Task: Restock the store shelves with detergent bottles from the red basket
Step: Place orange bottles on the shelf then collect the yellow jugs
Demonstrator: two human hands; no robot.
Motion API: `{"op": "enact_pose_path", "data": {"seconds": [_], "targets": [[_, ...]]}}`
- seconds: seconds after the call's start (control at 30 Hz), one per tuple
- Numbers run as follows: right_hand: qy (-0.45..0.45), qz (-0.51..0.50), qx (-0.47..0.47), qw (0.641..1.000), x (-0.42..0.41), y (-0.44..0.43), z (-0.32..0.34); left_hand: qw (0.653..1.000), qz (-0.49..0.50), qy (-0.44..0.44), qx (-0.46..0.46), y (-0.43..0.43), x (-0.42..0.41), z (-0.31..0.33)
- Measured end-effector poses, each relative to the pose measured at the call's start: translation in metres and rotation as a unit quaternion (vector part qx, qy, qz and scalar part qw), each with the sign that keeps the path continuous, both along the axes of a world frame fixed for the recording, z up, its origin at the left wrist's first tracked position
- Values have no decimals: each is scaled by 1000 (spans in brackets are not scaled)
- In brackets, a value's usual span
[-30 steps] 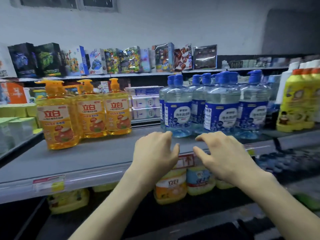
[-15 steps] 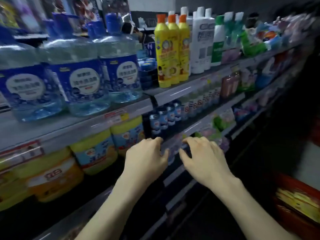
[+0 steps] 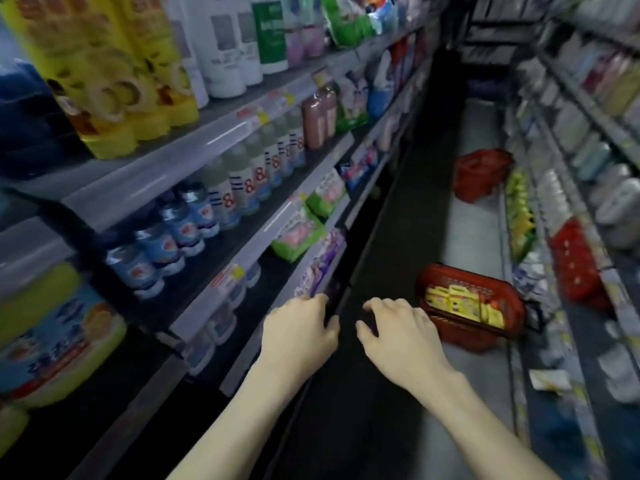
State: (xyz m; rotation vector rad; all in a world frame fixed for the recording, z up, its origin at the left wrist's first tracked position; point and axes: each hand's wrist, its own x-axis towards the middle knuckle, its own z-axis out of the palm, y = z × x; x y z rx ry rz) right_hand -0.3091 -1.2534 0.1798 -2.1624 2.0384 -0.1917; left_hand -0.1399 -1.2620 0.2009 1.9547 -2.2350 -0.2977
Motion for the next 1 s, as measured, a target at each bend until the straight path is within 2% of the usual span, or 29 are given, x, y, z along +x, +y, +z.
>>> {"op": "enact_pose_path", "data": {"seconds": [0.47, 0.73, 1.0], "targets": [[-8, -215, 128, 968, -71, -10, -89, 971, -198, -4, 133, -84, -88, -97], [-15, -237, 184, 954, -137, -46, -139, 951, -240, -34, 192, -131, -164, -142], [-35, -220, 222, 949, -234, -101, -161, 944, -230, -62, 229, -194, -266, -159]]}}
